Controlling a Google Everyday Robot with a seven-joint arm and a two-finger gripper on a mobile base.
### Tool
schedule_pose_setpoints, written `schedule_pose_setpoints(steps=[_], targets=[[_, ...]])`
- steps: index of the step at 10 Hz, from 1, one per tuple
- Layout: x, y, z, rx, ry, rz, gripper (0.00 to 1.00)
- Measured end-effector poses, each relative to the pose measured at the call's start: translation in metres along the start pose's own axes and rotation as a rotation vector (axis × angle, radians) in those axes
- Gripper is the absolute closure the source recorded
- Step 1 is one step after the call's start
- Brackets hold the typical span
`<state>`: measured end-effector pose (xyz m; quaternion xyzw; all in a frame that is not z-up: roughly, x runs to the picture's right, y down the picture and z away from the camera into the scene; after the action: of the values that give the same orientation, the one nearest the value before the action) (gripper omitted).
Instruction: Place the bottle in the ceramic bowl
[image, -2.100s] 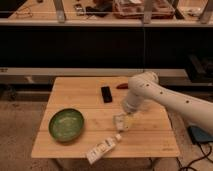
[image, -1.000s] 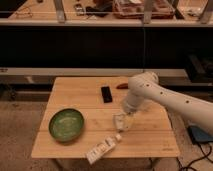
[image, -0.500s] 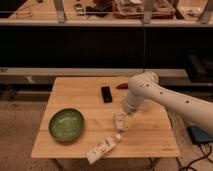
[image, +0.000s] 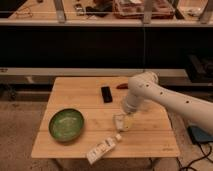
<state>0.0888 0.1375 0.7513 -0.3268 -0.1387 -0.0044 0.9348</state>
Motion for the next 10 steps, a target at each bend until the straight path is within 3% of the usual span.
schedule_pose_setpoints(steps=[2, 4, 7, 10], targets=[[-0.034, 0.023, -0.001, 0.041, -0.048, -0.134, 0.20], [-0.055, 0.066, 0.011, 0.032, -0.084, -0.263, 0.20], [-0.056, 0.122, 0.038, -0.032, -0.092, -0.346, 0.20], [-0.063, 0.147, 0.068, -0.038, -0.089, -0.393, 0.20]])
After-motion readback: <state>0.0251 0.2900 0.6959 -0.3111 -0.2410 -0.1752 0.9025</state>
